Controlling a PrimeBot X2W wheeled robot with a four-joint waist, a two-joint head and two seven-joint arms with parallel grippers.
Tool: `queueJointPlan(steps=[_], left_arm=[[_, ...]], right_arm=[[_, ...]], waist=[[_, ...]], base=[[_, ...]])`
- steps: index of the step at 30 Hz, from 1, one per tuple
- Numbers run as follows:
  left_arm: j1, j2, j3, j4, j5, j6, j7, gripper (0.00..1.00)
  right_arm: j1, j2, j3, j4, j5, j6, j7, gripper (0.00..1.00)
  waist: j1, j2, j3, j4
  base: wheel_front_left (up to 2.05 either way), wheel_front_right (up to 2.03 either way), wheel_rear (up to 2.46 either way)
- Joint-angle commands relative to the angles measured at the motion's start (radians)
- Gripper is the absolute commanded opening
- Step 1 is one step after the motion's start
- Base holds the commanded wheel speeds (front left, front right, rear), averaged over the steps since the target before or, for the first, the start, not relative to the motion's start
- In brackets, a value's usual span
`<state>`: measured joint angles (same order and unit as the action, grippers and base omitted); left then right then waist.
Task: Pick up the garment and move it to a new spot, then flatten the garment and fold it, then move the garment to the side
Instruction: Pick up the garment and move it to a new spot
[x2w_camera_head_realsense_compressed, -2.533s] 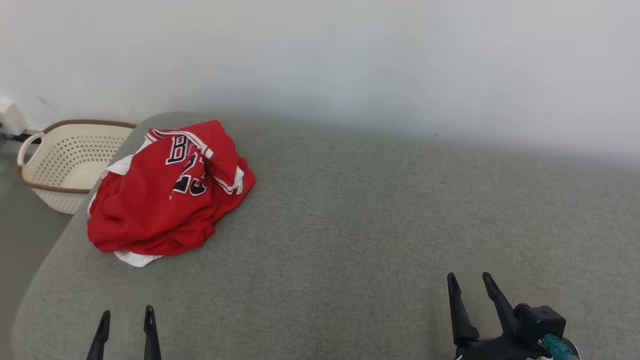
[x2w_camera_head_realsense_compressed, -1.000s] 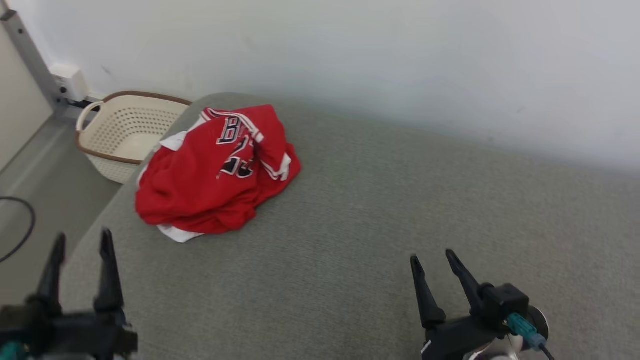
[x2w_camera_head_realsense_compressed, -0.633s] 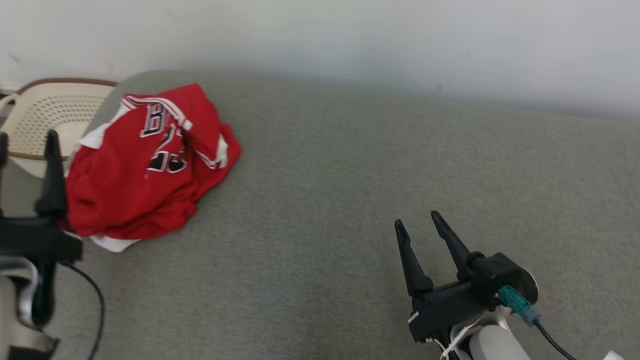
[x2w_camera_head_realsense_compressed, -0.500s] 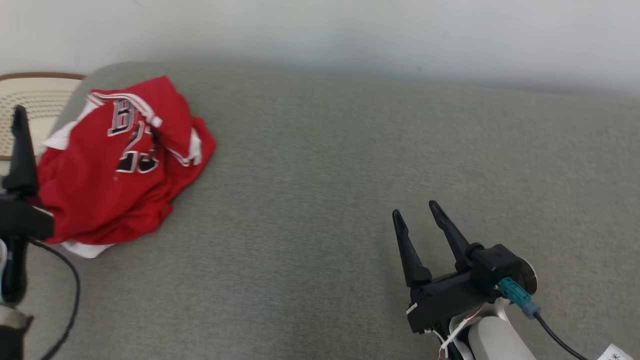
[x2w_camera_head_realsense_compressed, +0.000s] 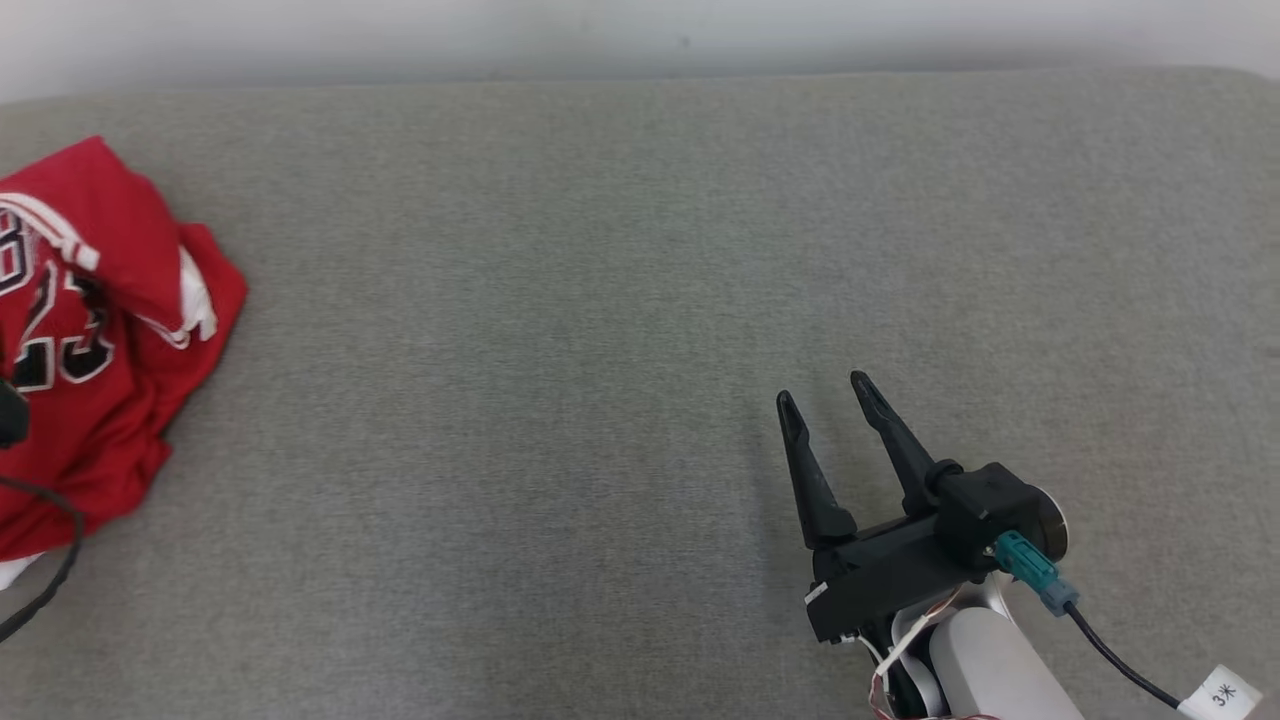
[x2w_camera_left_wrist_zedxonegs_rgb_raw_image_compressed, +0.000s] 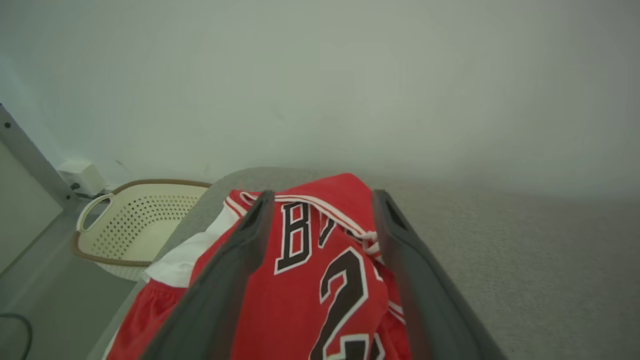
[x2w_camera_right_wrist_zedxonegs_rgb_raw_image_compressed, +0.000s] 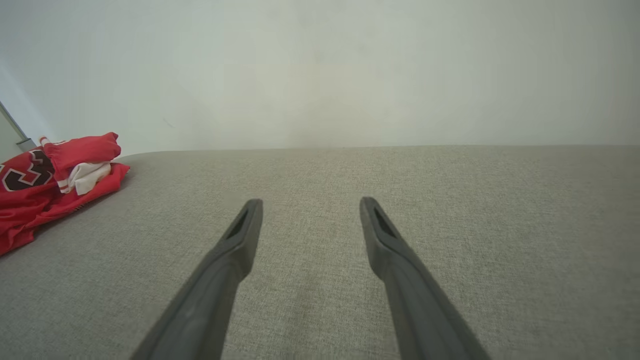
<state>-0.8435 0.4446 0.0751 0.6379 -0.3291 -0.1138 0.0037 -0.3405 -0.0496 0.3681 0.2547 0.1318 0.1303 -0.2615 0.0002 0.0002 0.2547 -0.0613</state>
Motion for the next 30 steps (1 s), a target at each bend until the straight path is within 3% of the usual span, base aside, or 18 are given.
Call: queueJointPlan(steps=[1, 19, 20, 21, 22, 30], left_arm=[[-0.014, 0.010, -0.003, 0.021, 0.001, -0.004, 0.000, 1.00], [-0.061, 0.067, -0.085, 0.348, -0.034, -0.014, 0.022, 1.00], [-0.062, 0.071, -0.092, 0.359, -0.026, -0.014, 0.018, 0.45], [-0.065, 0.072, -0.096, 0.367, -0.023, -0.014, 0.011, 0.45], [-0.067, 0.072, -0.102, 0.374, -0.021, -0.014, 0.006, 0.00], [-0.103, 0.075, -0.134, 0.378, -0.004, -0.014, -0.075, 0.00]], right_arm=[[-0.006, -0.001, 0.001, 0.003, 0.005, 0.001, -0.005, 1.00], [-0.030, -0.001, 0.010, -0.022, 0.006, 0.001, -0.004, 1.00], [-0.030, -0.001, 0.011, -0.022, 0.007, 0.001, -0.004, 1.00], [-0.031, -0.001, 0.012, -0.021, 0.007, 0.001, -0.004, 1.00], [-0.031, -0.001, 0.011, -0.020, 0.006, 0.001, -0.004, 1.00], [-0.025, -0.001, 0.000, -0.018, 0.000, 0.001, -0.004, 1.00]], waist=[[-0.0002, -0.0002, 0.033, -0.040], [-0.0002, -0.0002, 0.090, -0.091], [-0.0002, -0.0002, 0.091, -0.093], [-0.0002, -0.0002, 0.090, -0.094], [-0.0002, -0.0002, 0.090, -0.095], [-0.0002, -0.0002, 0.077, -0.078]], base=[[0.00, 0.00, 0.00], [0.00, 0.00, 0.00], [0.00, 0.00, 0.00], [0.00, 0.00, 0.00], [0.00, 0.00, 0.00], [0.00, 0.00, 0.00]])
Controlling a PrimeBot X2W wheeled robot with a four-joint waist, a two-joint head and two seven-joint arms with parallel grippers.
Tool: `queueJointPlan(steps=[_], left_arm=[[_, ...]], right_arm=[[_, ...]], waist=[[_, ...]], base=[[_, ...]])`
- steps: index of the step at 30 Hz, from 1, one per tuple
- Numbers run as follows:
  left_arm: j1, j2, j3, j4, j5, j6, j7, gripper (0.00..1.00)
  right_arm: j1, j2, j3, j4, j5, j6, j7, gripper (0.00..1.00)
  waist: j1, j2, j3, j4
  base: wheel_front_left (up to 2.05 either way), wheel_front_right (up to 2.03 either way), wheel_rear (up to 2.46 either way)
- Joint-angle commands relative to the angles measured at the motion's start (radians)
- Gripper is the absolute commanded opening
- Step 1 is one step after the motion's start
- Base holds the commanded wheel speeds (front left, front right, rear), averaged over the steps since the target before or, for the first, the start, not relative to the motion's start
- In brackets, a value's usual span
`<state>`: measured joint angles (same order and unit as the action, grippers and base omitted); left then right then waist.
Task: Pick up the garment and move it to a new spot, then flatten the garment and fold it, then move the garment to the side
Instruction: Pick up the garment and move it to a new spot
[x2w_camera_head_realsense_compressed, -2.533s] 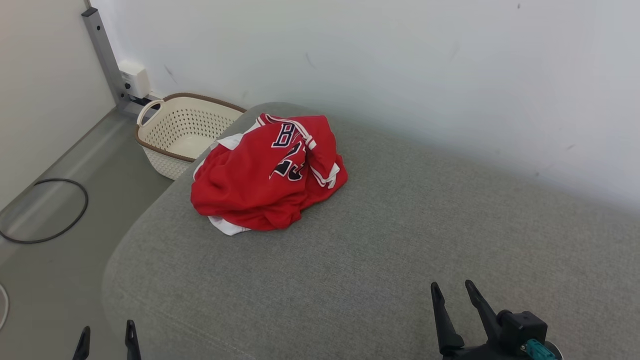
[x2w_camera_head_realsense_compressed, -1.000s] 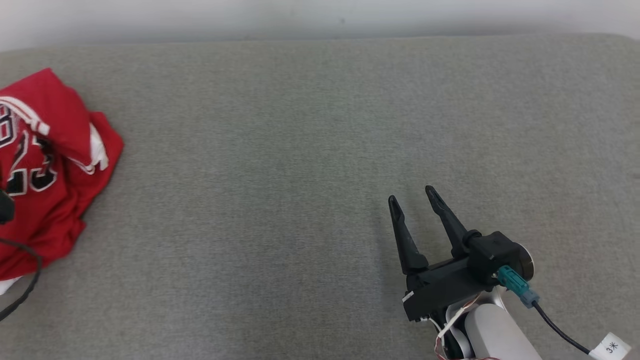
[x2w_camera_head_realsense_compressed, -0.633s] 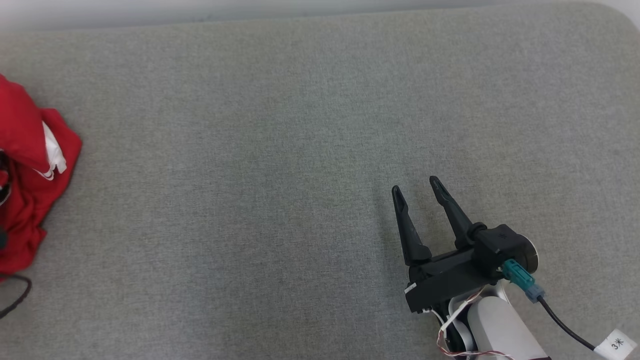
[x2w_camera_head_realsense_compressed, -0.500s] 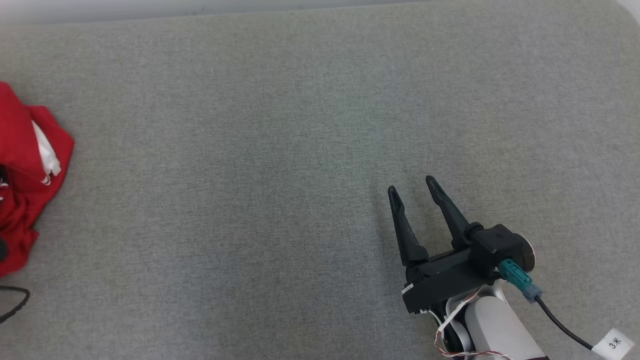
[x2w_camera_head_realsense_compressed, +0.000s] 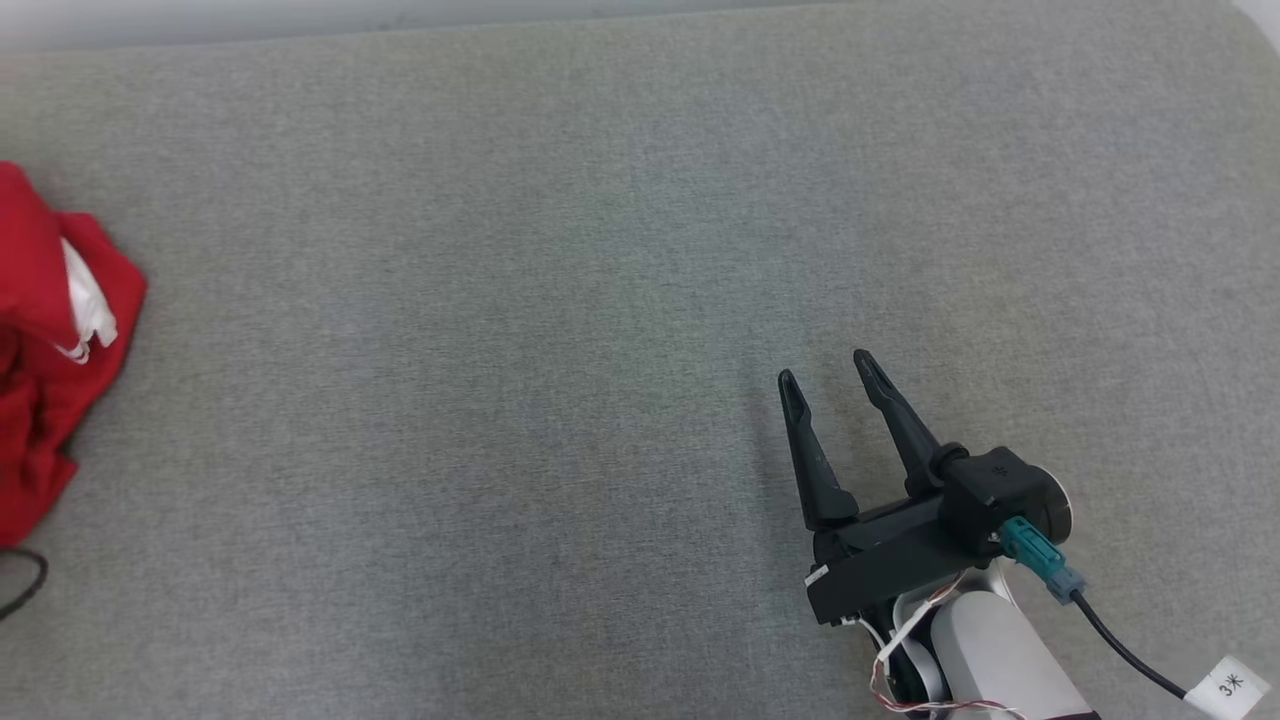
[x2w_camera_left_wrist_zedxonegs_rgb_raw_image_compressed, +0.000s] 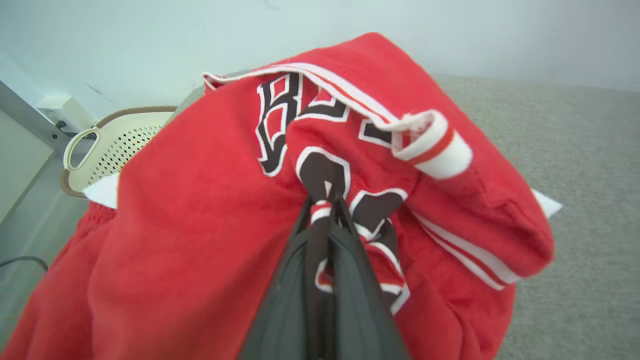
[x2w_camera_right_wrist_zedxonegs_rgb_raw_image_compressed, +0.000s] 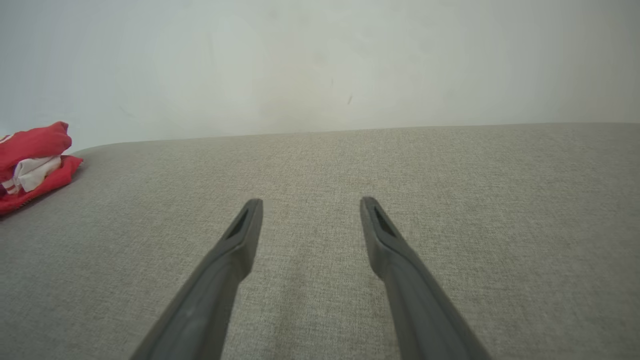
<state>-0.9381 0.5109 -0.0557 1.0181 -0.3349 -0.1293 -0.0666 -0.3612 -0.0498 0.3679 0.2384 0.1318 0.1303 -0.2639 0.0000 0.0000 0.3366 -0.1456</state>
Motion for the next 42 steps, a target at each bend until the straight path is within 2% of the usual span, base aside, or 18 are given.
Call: queueJointPlan(steps=[1, 8, 16, 21, 31, 37, 42], left_arm=[[-0.018, 0.009, -0.008, -0.011, 0.005, 0.001, -0.021, 0.00], [-0.106, 0.014, -0.072, -0.117, 0.030, 0.001, -0.127, 0.00], [-0.153, 0.002, -0.165, -0.337, 0.034, 0.001, -0.134, 0.00], [-0.138, -0.013, -0.229, -0.510, 0.032, 0.001, -0.094, 0.00], [-0.086, -0.094, -0.361, -0.797, 0.014, 0.001, 0.012, 0.00], [-0.029, -0.155, -0.445, -0.872, -0.004, 0.001, 0.042, 0.00], [0.014, -0.181, -0.491, -0.861, -0.011, 0.001, 0.036, 0.00]], right_arm=[[-0.003, -0.001, 0.001, -0.001, 0.002, 0.001, -0.002, 1.00], [0.017, -0.001, 0.004, 0.008, 0.021, 0.001, -0.002, 1.00], [0.039, -0.001, -0.006, 0.015, 0.032, 0.001, -0.002, 1.00], [0.046, -0.001, -0.015, 0.013, 0.042, 0.001, -0.002, 1.00], [0.041, -0.001, -0.022, 0.006, 0.065, 0.001, -0.002, 1.00], [0.039, -0.001, -0.040, 0.002, 0.066, 0.001, -0.002, 1.00], [0.032, -0.001, -0.044, -0.005, 0.065, 0.001, -0.002, 1.00]], waist=[[0.0000, 0.0000, -0.009, 0.011], [0.0000, 0.0000, -0.065, 0.046], [0.0000, 0.0000, -0.115, 0.039], [0.0000, 0.0000, -0.129, 0.010], [0.0000, 0.0000, -0.134, -0.084], [0.0000, 0.0000, -0.115, -0.138], [0.0000, 0.0000, -0.102, -0.166]], base=[[0.00, 0.00, 0.00], [0.00, 0.00, 0.00], [0.00, 0.00, 0.00], [0.00, 0.00, 0.00], [0.00, 0.00, 0.00], [0.00, 0.00, 0.00], [0.00, 0.00, 0.00]])
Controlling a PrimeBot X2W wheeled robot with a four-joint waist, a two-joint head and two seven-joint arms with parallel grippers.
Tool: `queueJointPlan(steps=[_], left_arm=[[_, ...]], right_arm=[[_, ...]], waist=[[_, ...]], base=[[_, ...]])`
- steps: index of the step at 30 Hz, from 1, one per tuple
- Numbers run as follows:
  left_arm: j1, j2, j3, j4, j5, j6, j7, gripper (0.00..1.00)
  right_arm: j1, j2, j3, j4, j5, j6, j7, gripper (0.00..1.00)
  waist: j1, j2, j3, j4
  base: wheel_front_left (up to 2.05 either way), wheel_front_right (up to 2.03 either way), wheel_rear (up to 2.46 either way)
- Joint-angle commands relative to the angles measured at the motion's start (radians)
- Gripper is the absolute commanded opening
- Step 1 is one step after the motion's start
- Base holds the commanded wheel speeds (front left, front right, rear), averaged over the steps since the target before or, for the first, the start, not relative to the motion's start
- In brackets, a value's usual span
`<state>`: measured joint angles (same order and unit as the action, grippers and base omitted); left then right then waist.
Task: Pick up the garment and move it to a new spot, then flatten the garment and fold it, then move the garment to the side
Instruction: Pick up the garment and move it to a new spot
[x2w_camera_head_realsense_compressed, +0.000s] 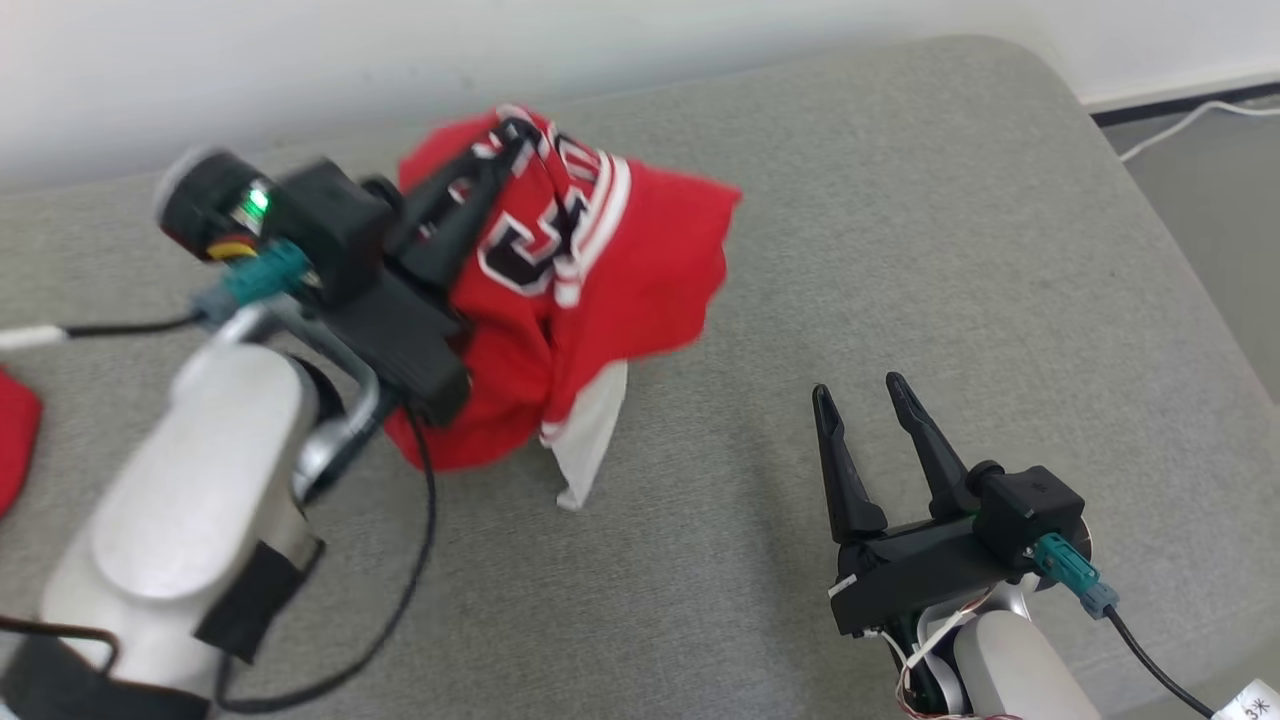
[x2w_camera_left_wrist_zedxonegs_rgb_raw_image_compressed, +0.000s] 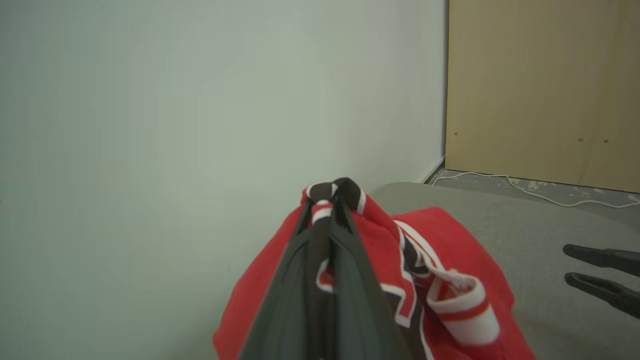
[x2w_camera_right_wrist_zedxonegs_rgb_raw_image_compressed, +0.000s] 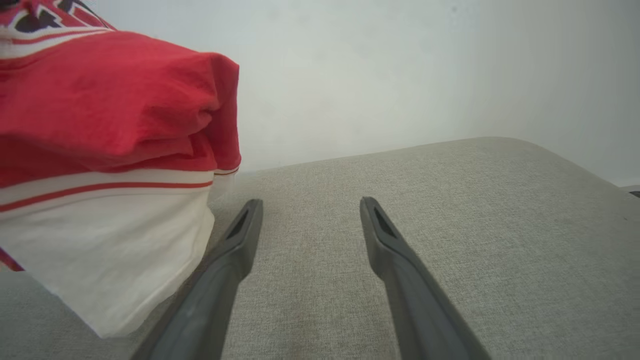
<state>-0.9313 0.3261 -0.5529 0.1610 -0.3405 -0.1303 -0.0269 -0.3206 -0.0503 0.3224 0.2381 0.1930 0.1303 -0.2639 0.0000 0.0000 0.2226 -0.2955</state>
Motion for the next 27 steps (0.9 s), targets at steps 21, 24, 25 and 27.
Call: queueJointPlan(steps=[21, 24, 25, 27], left_arm=[[0.190, -0.127, -0.062, 0.331, -0.021, 0.036, -0.235, 1.00], [0.222, -0.144, -0.025, 0.279, -0.027, 0.056, -0.239, 1.00], [0.238, -0.148, -0.010, 0.253, -0.026, 0.064, -0.239, 1.00], [0.285, -0.153, 0.019, 0.201, -0.018, 0.074, -0.239, 1.00]], right_arm=[[0.022, 0.000, -0.021, -0.007, -0.023, 0.001, -0.002, 1.00], [0.029, -0.001, -0.022, -0.004, -0.029, 0.001, -0.002, 1.00], [0.027, -0.001, -0.024, -0.004, -0.030, 0.001, -0.002, 1.00], [0.028, -0.001, -0.025, -0.004, -0.035, 0.001, -0.002, 1.00]], waist=[[0.0000, 0.0000, -0.008, 0.025], [0.0000, 0.0000, -0.020, 0.050], [0.0000, 0.0000, -0.023, 0.057], [0.0000, 0.0000, -0.030, 0.072]], base=[[0.00, 0.00, 0.00], [0.00, 0.00, 0.00], [0.00, 0.00, 0.00], [0.00, 0.00, 0.00]])
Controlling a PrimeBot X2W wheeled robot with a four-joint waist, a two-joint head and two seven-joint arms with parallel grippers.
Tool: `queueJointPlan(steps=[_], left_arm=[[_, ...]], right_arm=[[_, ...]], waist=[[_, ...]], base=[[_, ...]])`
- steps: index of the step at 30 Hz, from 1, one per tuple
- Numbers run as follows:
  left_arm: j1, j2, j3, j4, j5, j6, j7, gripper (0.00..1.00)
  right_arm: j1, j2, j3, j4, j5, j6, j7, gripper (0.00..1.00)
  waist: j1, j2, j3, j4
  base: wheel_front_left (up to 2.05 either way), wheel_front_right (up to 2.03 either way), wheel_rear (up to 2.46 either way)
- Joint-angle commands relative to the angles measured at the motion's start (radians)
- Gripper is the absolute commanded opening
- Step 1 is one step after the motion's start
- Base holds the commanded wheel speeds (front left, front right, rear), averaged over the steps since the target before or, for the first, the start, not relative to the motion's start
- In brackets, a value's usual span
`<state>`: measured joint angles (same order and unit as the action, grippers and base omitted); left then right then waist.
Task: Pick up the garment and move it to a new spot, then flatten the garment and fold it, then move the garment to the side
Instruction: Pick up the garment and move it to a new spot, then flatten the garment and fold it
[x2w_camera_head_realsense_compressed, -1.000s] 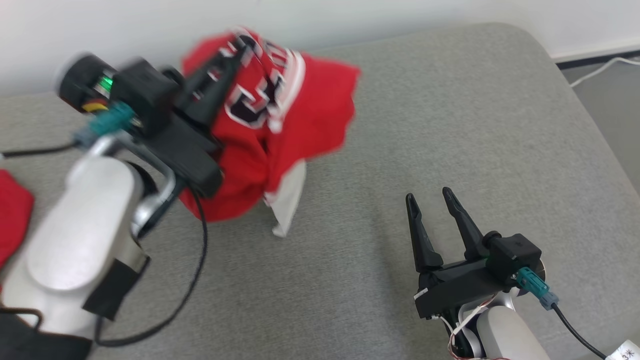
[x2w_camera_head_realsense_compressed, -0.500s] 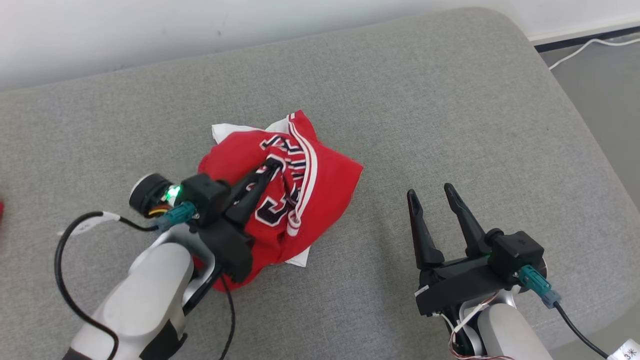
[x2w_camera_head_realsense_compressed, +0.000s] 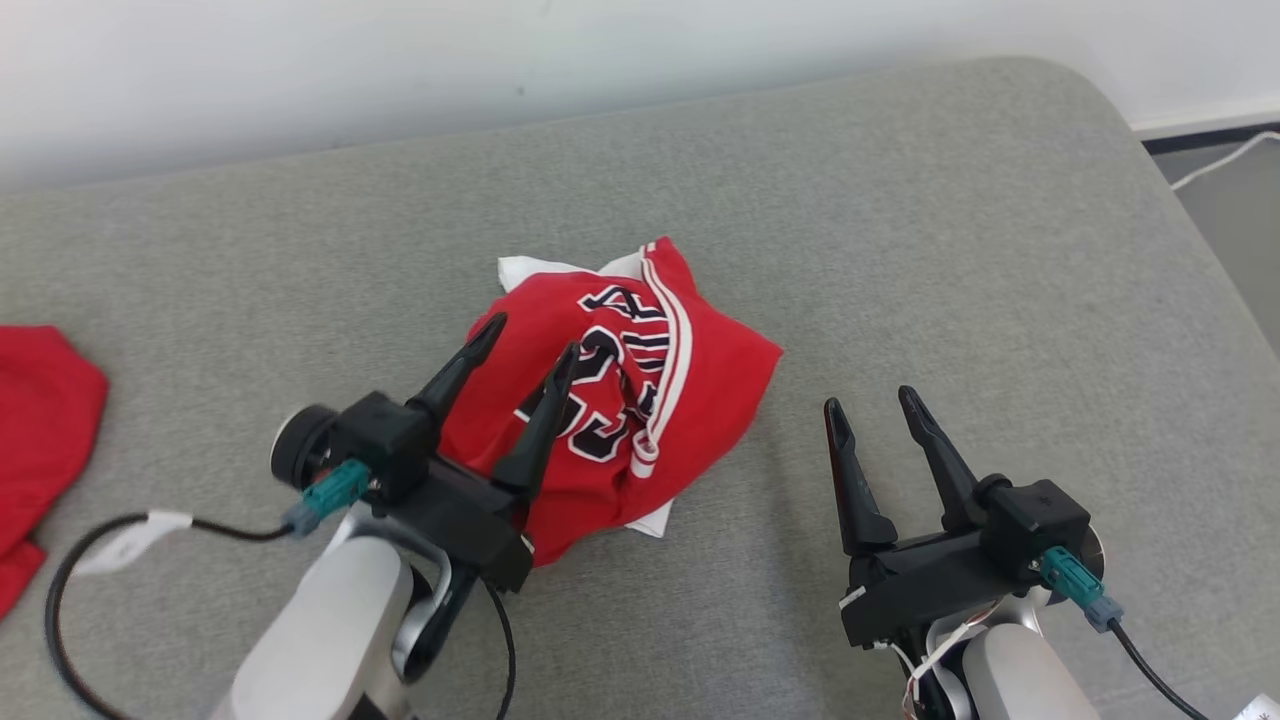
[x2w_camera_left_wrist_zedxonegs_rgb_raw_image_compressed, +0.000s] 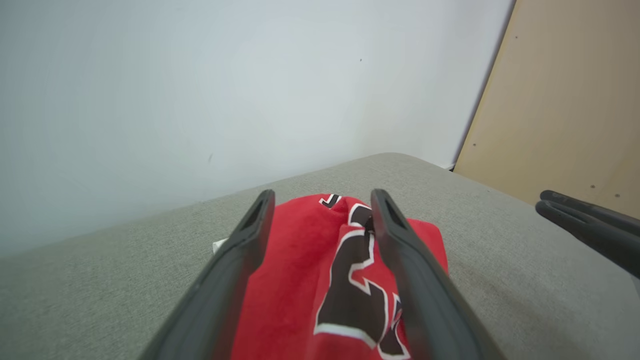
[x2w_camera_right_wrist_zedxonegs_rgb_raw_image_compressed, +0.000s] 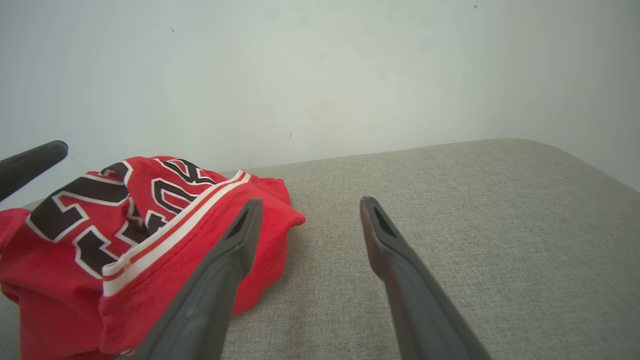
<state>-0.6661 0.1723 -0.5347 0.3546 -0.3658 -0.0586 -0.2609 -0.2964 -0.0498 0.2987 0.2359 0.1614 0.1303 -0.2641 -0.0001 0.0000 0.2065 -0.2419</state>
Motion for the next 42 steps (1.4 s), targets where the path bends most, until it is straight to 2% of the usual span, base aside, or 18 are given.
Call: queueJointPlan(steps=[1, 9, 18, 30, 33, 42], left_arm=[[0.042, -0.003, 0.018, -0.022, 0.009, 0.009, -0.005, 1.00], [0.202, -0.011, 0.132, -0.185, 0.077, 0.043, -0.005, 1.00], [0.345, -0.015, 0.269, -0.282, 0.129, 0.091, -0.005, 1.00], [0.570, -0.072, 0.482, -0.390, 0.182, 0.150, -0.005, 1.00], [0.611, -0.084, 0.512, -0.410, 0.192, 0.167, -0.005, 1.00], [0.637, -0.112, 0.525, -0.423, 0.198, 0.154, -0.005, 1.00]], right_arm=[[0.007, -0.001, 0.000, -0.001, -0.005, 0.001, -0.002, 1.00], [0.034, -0.001, -0.003, 0.007, -0.016, 0.001, -0.002, 1.00], [0.061, -0.001, -0.004, 0.016, -0.023, 0.001, -0.002, 1.00], [0.104, -0.001, -0.018, 0.034, -0.036, 0.001, -0.001, 1.00], [0.106, -0.001, -0.012, 0.036, -0.035, 0.001, 0.004, 1.00], [0.102, -0.001, -0.012, 0.042, -0.031, 0.001, 0.012, 1.00]], waist=[[0.0001, 0.0000, -0.017, 0.025], [0.0001, 0.0000, -0.054, 0.081], [0.0001, 0.0000, -0.083, 0.117], [0.0001, 0.0000, -0.135, 0.186], [0.0001, 0.0000, -0.139, 0.199], [0.0001, 0.0000, -0.136, 0.241]], base=[[0.00, 0.00, 0.00], [0.00, 0.00, 0.00], [0.00, 0.00, 0.00], [0.00, 0.00, 0.00], [0.00, 0.00, 0.00], [0.00, 0.00, 0.00]])
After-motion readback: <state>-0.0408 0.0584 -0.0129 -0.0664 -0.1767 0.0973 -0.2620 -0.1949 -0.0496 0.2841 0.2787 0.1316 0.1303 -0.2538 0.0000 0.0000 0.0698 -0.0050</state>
